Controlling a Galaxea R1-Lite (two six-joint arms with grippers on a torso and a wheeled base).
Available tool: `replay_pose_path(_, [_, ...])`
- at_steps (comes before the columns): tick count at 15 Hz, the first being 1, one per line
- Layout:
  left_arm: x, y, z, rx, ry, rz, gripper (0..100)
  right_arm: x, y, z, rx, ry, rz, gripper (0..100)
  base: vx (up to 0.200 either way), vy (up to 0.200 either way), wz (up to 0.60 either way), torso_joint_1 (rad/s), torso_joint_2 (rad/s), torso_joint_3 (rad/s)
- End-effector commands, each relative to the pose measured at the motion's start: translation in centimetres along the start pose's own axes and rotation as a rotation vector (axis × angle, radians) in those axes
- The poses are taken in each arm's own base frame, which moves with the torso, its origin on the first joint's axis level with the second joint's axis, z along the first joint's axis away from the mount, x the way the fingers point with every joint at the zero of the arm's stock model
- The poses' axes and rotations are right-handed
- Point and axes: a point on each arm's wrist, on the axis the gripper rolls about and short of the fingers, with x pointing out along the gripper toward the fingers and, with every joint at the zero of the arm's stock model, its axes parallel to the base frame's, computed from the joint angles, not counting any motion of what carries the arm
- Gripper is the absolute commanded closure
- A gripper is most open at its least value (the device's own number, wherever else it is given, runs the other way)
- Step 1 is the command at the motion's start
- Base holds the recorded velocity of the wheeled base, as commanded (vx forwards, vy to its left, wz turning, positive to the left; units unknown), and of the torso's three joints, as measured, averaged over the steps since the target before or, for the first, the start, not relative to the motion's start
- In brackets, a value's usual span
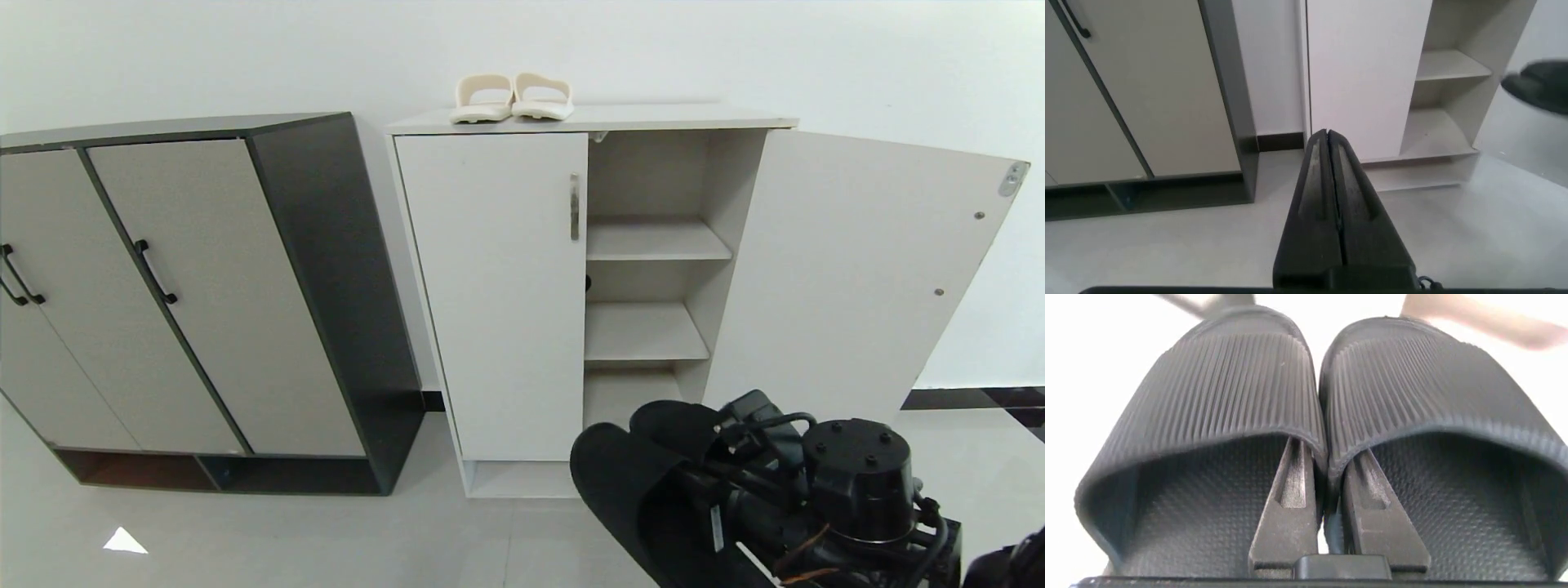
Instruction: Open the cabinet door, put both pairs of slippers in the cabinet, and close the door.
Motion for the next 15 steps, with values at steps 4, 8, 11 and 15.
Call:
replay_pose_path(4, [0.0,0.0,0.0,0.002,-0.002,0.001,100,6.1,4.0,3.1,0.143,-0.039,-0.328,100,0.000,0.000,0.00,0.000,0.00,0.000])
replay_pose_path(8, [0.0,0.0,0.0,0.002,-0.002,0.001,100,9.7,4.9,4.3,0.202,-0.088,-0.480,100,0.000,0.000,0.00,0.000,0.00,0.000])
replay_pose_path(11, [0.0,0.0,-0.1,0.000,-0.001,0.001,100,10.7,5.1,3.6,0.175,-0.081,-0.505,100,0.000,-0.133,0.00,0.002,0.00,0.003])
replay_pose_path(15, [0.0,0.0,0.0,0.002,-0.001,0.001,100,10.7,5.0,3.6,0.174,-0.081,-0.511,100,0.000,-0.200,0.00,0.001,0.00,0.004])
